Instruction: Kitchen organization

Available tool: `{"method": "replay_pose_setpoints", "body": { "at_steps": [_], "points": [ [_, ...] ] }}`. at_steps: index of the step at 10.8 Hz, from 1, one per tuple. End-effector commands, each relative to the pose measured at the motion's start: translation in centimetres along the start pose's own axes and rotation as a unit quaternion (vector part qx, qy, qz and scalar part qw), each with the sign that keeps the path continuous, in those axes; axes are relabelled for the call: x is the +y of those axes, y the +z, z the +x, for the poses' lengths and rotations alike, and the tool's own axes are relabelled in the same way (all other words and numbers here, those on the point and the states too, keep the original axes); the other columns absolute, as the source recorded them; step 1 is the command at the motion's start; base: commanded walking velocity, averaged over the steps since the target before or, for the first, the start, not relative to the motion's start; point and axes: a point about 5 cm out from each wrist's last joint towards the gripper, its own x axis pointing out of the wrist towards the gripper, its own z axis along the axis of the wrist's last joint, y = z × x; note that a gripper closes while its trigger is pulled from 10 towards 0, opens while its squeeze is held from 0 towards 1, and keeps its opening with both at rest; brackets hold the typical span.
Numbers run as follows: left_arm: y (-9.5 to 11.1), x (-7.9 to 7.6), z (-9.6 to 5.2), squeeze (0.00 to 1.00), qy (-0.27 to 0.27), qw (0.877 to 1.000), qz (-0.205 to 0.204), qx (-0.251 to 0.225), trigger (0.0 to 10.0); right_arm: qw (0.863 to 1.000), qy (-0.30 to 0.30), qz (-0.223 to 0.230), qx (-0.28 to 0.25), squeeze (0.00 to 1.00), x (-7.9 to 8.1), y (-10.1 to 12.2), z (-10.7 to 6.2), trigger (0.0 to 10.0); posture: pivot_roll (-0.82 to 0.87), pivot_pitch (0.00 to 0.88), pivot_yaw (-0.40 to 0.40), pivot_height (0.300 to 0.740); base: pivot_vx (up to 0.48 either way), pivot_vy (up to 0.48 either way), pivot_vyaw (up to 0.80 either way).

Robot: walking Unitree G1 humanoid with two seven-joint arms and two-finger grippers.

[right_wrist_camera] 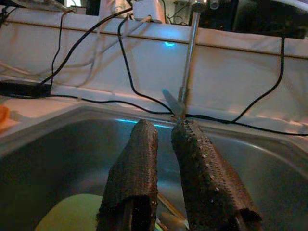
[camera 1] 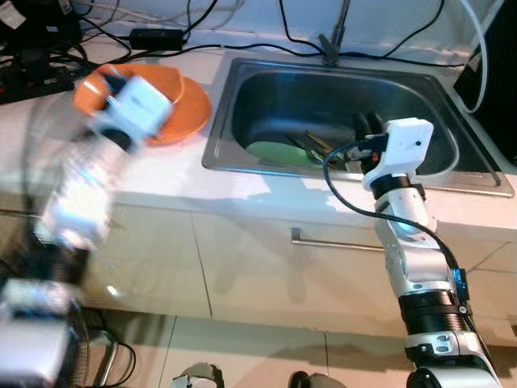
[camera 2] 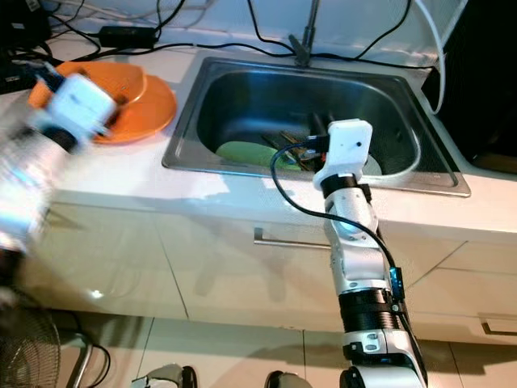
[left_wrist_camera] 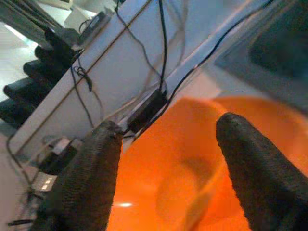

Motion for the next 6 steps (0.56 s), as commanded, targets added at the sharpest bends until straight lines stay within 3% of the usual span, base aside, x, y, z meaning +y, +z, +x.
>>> {"method": "replay_pose_setpoints", "body": {
  "at_steps": [1, 2, 3, 4, 6],
  "points": [
    [-0.2, -0.3, 0.3, 1.0, -0.028, 0.999, 0.022, 0.008, 10.0, 1.0, -0.008, 0.001, -0.003, 0.0, -0.4, 0.4, 0.1, 10.0, 0.08, 0.049, -0.024, 0.74, 0.0, 0.0, 0.0],
    [-0.3, 0.4, 0.8, 1.0, -0.037, 0.998, 0.054, 0.013, 10.0, 1.0, -0.013, 0.001, 0.001, 0.0, -0.5, 0.2, 0.0, 10.0, 0.08, 0.053, -0.022, 0.74, 0.0, 0.0, 0.0],
    [-0.4, 0.6, 1.1, 0.0, -0.058, 0.996, 0.059, 0.019, 10.0, 1.0, -0.015, 0.002, 0.0, 0.0, -0.5, 0.3, 0.0, 10.0, 0.07, 0.056, -0.021, 0.74, 0.0, 0.0, 0.0],
    [-0.4, 0.7, 1.3, 0.0, -0.1, 0.993, 0.065, 0.022, 10.0, 1.0, -0.018, 0.002, 0.0, 0.0, -0.6, 0.4, 0.1, 10.0, 0.07, 0.061, -0.019, 0.74, 0.0, 0.0, 0.0],
    [-0.7, 1.4, 1.7, 0.0, -0.126, 0.985, 0.107, 0.049, 10.0, 1.0, -0.022, 0.003, 0.0, 0.0, -0.7, 0.5, 0.1, 10.0, 0.08, 0.066, -0.016, 0.74, 0.0, 0.0, 0.0]
  ]
}}
